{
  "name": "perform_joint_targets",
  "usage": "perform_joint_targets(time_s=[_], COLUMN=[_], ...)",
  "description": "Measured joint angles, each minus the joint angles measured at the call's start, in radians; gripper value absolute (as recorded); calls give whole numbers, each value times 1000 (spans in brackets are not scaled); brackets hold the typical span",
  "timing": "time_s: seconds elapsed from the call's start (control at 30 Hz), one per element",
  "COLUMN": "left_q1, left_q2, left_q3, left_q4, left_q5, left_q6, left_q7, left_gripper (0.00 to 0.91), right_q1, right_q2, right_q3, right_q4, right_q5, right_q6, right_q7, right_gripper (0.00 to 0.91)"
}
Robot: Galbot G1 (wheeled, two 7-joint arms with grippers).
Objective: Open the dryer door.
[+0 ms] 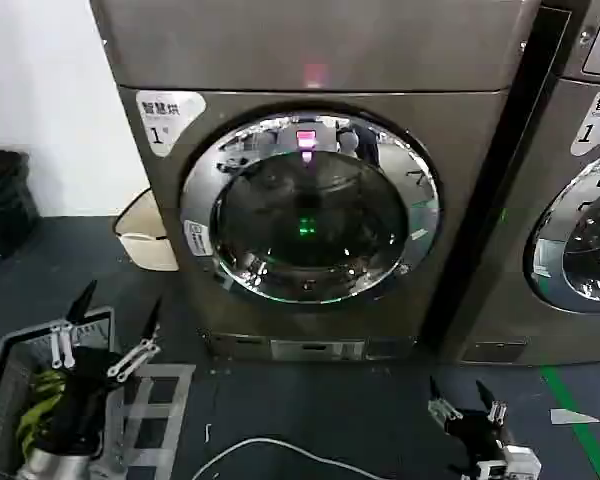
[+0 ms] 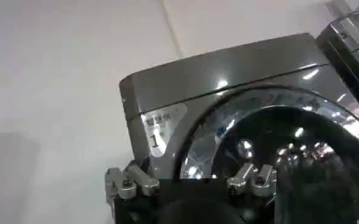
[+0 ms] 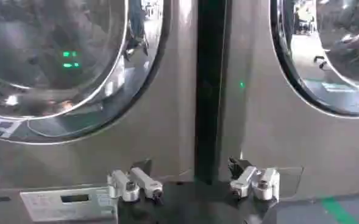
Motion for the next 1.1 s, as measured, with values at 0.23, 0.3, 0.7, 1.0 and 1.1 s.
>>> perform_joint_targets(time_s=[0.23,0.3,0.7,1.0,1.1], left_q1=[11,17,43,69,71], left_q2=[7,7,-11,-23,-30], left_q3=[6,5,9,12,14], left_q4=[-14,-20,-31,-34,-34], left_q5=[-1,0,12,21,27], left_q6=[7,8,6,-6,-7], left_q7=[4,4,7,7,7], left_gripper=[907,907,907,907,907], right_q1=[87,135,401,629,709], right_q2=[-93,-128,-317,-410,-414], right_q3=[-14,-29,-190,-361,-420], right_q4=[-29,-36,-162,-279,-324], right_q5=[113,137,203,287,294], right_q6=[34,39,154,178,184], right_q7=[-101,-121,-271,-269,-269], right_gripper=[907,907,907,907,907])
